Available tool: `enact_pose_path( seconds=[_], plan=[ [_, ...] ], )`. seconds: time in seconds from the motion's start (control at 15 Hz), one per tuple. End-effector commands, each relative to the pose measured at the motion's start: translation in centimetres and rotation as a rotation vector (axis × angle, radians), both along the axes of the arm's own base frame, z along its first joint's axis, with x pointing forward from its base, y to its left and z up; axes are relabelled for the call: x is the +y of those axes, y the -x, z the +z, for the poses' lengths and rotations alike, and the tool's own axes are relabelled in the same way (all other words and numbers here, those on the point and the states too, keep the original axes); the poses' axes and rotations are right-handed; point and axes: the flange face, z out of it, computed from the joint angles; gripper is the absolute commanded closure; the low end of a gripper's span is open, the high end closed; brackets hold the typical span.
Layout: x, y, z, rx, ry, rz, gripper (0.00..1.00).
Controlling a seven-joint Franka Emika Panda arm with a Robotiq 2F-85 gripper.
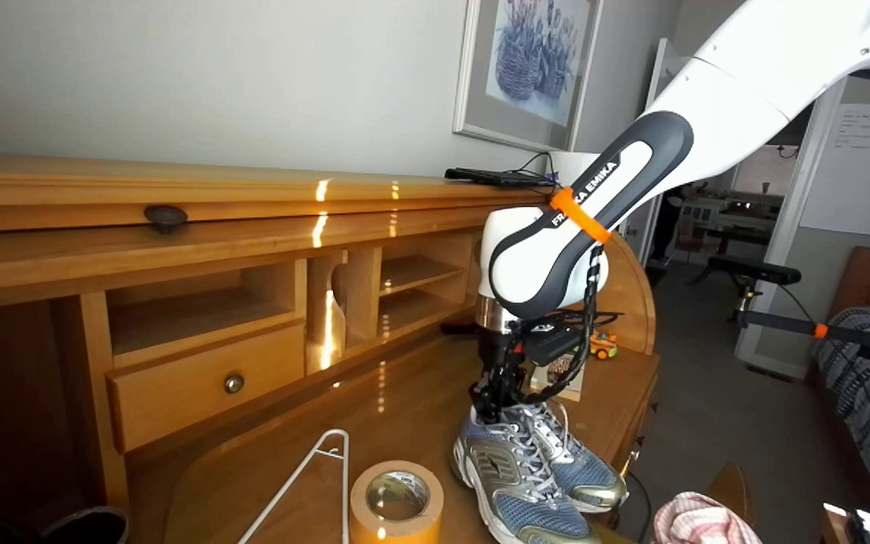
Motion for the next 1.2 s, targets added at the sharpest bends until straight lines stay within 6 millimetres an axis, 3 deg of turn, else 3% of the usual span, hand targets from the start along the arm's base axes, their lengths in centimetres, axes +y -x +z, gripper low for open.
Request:
enact_pose_path(
  seconds=[0.0,0.47,0.8,0.87,0.93,1.0,1.13],
  plan=[
    [3.2,0.4,-1.2,0.014,-0.004,0.128,0.95],
    [8.0,0.5,-2.3,-0.045,-0.009,0.212,0.95],
    [9.4,0.3,-2.6,-0.121,-0.013,0.217,0.95],
    [9.4,0.3,-2.6,-0.131,-0.009,0.209,0.9],
    [9.2,0.2,-2.5,-0.133,-0.008,0.205,0.56],
    [9.0,0.2,-2.1,-0.133,-0.009,0.197,0.56],
    [9.2,0.2,-1.0,-0.138,-0.024,0.176,0.44]
  ],
)
